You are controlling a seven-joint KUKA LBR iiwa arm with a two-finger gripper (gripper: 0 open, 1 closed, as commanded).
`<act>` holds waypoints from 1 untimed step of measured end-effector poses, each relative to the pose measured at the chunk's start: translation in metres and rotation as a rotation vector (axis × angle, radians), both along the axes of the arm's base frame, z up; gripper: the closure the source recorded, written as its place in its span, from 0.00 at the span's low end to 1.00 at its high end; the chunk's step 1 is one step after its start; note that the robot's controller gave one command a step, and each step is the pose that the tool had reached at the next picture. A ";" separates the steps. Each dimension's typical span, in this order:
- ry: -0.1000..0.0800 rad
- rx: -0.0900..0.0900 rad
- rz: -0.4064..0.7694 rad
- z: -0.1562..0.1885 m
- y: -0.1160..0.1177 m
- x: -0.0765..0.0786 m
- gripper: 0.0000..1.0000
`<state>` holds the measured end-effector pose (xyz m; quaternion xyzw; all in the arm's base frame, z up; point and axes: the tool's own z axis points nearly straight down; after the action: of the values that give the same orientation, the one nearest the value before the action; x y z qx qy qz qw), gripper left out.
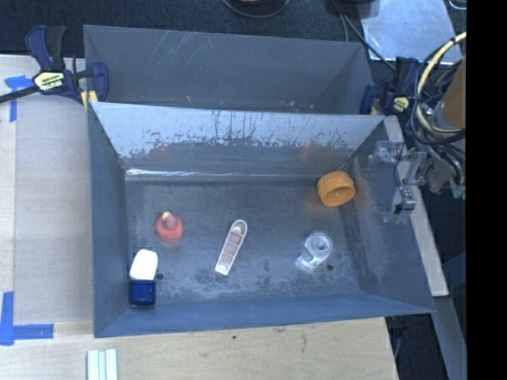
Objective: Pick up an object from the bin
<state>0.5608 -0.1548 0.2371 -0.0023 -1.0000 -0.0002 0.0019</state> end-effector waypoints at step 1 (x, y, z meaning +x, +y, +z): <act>-0.008 -0.002 0.004 0.005 0.001 0.001 0.00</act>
Offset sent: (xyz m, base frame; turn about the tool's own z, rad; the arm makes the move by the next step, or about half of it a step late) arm 0.0384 0.0080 -0.0822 -0.2684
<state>0.5621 -0.1537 0.2423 -0.0002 -1.0000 0.0006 -0.0023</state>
